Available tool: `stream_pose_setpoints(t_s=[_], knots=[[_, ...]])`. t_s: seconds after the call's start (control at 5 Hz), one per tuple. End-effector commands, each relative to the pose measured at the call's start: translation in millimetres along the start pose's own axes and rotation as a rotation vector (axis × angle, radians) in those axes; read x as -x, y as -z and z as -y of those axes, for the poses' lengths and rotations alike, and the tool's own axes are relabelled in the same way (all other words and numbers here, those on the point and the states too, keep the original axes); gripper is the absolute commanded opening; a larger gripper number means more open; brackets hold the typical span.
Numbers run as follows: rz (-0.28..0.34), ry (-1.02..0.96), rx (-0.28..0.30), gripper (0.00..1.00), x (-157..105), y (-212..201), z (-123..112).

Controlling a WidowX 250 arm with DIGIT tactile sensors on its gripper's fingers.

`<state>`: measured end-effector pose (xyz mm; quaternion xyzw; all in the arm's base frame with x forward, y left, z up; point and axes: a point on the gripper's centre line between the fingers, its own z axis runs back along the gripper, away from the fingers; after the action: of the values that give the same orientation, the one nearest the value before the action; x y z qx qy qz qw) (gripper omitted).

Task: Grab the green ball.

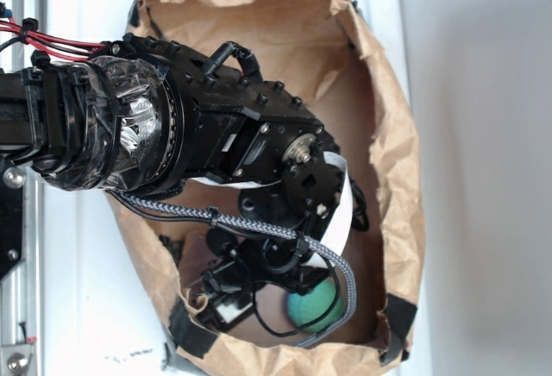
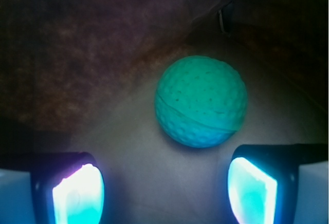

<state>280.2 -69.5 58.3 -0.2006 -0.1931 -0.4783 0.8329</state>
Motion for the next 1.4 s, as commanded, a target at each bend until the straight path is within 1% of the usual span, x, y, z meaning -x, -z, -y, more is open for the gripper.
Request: stream_pose_setpoints(t_s=[0.0, 0.2, 0.4, 0.6, 0.8, 1.0, 1.2], knots=[[0.137, 0.132, -0.096, 1.00, -39, -5, -4], [0.162, 0.164, -0.102, 1.00, -42, 1, -3], [0.141, 0.181, -0.109, 1.00, -43, 13, -1], [0.119, 0.195, -0.094, 1.00, -43, 22, 3], [0.112, 0.204, -0.080, 1.00, -42, 34, 8], [0.108, 0.209, -0.091, 1.00, -42, 41, 8], [0.127, 0.159, -0.104, 0.00, -42, 44, 5]])
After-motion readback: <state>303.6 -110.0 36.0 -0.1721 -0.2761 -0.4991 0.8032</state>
